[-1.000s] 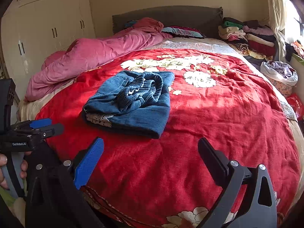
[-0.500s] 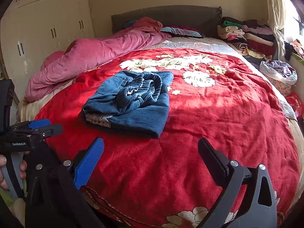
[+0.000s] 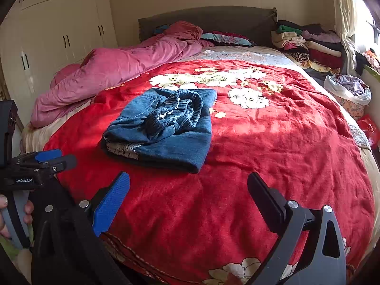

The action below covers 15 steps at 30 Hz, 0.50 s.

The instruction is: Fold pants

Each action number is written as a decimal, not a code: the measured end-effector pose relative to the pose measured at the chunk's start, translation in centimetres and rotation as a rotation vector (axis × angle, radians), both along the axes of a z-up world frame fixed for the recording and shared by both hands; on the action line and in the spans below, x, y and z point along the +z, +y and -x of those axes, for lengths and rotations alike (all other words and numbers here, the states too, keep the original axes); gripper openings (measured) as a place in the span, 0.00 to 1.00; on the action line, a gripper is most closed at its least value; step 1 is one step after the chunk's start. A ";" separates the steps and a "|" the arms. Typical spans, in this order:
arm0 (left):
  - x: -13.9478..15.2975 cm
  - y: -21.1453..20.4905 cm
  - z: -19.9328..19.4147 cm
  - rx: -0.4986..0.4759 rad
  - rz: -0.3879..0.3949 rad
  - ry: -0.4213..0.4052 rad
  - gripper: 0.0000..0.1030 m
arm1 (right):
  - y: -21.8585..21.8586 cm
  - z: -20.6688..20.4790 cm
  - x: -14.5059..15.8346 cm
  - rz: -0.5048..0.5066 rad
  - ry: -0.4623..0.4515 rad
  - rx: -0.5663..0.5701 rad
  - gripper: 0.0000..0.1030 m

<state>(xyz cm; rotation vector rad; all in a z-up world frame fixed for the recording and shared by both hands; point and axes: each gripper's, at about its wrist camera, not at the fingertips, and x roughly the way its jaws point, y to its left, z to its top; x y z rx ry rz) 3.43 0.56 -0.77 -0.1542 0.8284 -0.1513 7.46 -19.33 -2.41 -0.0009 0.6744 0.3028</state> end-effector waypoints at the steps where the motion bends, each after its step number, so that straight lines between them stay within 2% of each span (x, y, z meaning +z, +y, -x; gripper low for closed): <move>1: 0.0 0.1 0.0 0.002 0.000 0.000 0.91 | 0.0 0.0 0.0 -0.002 0.001 0.002 0.96; 15: -0.1 0.4 0.0 0.009 -0.006 0.006 0.91 | 0.1 -0.1 -0.2 0.002 0.009 -0.005 0.96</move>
